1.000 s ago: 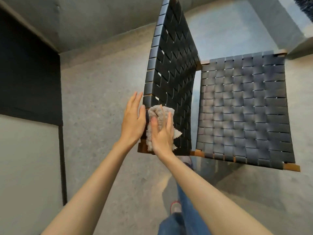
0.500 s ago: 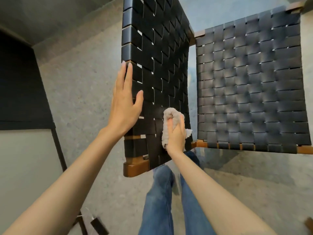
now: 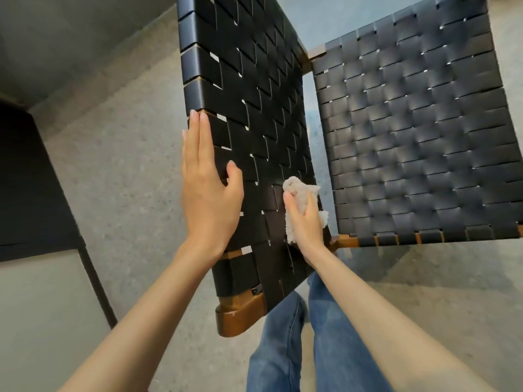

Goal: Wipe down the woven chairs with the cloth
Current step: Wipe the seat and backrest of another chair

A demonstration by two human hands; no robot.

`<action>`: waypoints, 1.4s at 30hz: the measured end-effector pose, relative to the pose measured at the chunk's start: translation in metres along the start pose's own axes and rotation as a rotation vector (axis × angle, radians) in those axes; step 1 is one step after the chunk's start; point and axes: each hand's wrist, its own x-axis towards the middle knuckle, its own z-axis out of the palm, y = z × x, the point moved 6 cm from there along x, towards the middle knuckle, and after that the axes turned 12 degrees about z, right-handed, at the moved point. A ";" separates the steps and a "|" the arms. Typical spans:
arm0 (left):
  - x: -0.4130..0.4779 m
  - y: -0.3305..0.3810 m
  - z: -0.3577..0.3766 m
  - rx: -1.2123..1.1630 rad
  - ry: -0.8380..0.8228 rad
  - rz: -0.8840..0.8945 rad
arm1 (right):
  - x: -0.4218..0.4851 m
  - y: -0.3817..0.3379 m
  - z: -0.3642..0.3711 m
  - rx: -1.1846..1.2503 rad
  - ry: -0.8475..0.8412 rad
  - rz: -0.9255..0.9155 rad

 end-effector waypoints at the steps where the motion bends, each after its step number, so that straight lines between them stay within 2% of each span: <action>1: 0.000 0.000 0.000 0.001 -0.002 -0.002 | -0.014 -0.006 0.003 0.007 -0.005 -0.036; 6: -0.001 -0.002 0.000 0.007 -0.008 0.010 | -0.061 -0.026 0.016 -0.075 -0.007 -0.288; 8: -0.002 -0.004 0.001 -0.012 -0.011 0.014 | -0.056 -0.022 0.011 -0.071 0.003 -0.325; 11: -0.001 -0.006 0.001 -0.029 -0.015 0.009 | -0.024 -0.001 -0.003 -0.047 0.057 -0.213; 18: -0.002 -0.006 0.003 -0.051 -0.004 0.020 | 0.065 0.048 -0.033 -0.198 0.121 -0.056; 20: -0.003 -0.007 0.003 -0.066 -0.001 0.027 | 0.083 0.065 -0.037 -0.187 0.136 0.048; 23: -0.004 -0.007 0.003 -0.091 0.007 0.028 | 0.089 0.081 -0.039 -0.137 0.196 0.192; 25: -0.005 -0.006 0.003 -0.092 0.008 0.022 | 0.078 0.075 -0.036 -0.133 0.220 0.184; 28: -0.004 -0.007 0.002 -0.102 0.017 0.010 | 0.038 0.047 -0.024 -0.101 0.193 0.074; 34: -0.005 -0.009 0.000 -0.224 0.031 -0.020 | -0.086 -0.029 0.010 0.006 -0.009 -0.351; 38: -0.006 -0.013 -0.003 -0.369 0.060 -0.050 | -0.113 -0.074 0.031 -0.036 0.027 -0.459; 42: -0.006 -0.016 -0.002 -0.402 0.061 -0.051 | -0.099 -0.112 0.043 -0.079 0.096 -0.554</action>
